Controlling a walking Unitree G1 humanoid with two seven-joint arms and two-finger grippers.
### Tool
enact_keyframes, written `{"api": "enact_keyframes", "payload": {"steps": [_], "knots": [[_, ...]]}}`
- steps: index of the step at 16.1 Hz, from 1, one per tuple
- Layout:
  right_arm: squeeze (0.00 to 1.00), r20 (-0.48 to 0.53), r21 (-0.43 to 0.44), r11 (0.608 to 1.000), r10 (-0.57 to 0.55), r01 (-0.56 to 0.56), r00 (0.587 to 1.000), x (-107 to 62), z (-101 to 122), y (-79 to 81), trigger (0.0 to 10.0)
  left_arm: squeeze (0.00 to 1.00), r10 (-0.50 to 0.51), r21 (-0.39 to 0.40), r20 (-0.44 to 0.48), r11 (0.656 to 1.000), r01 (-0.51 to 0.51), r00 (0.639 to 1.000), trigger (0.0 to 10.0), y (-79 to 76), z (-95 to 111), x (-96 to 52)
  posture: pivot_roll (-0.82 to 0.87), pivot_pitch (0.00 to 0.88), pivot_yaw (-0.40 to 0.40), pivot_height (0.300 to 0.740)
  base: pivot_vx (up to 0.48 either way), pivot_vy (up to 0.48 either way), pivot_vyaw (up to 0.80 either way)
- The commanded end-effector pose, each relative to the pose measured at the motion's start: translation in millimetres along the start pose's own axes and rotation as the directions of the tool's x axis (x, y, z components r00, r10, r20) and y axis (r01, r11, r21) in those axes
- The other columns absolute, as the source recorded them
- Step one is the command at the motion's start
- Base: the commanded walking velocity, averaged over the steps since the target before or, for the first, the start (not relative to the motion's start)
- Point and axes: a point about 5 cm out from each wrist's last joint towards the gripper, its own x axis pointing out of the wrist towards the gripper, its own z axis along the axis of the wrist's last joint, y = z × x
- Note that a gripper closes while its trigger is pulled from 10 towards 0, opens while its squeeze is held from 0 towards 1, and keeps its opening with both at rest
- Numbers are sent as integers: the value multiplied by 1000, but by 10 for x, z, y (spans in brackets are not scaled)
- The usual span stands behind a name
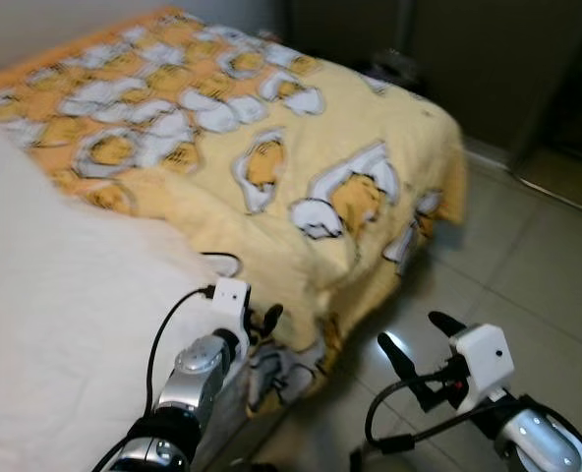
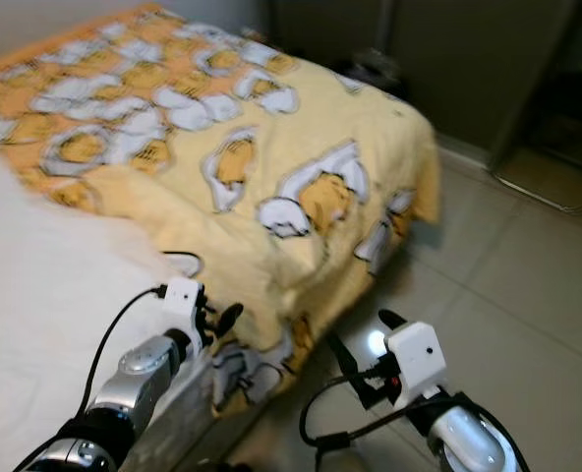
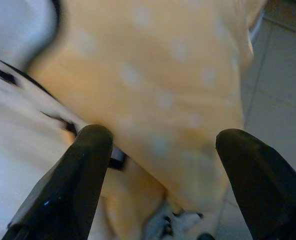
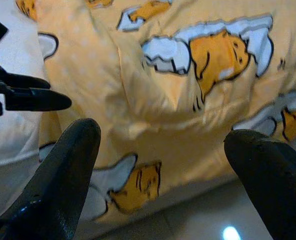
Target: Clean up the room
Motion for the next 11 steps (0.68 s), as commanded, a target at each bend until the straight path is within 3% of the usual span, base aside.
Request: {"api": "enact_keyframes", "payload": {"steps": [1,6,8,11], "knots": [[0,12,9,1000,24,-24,1000,-21,53,37,10000,0,16,6,-21,1000,-16,1000,10000,58,-66,-29,-353,205,117,740,0,0,0],[0,-20,19,999,38,-38,999,-116,51,87,10000,0,106,-1,22,994,-106,994,10000,186,-22,-44,-358,226,107,740,0,0,0],[0,-30,18,999,39,-39,999,-141,64,85,10000,0,167,-26,82,986,-165,983,10000,316,77,-76,-358,226,107,740,0,0,0],[0,-43,19,999,37,-36,998,-161,57,74,10000,0,155,10,110,988,-157,982,10000,384,76,-170,-360,225,109,740,0,0,0]]}}
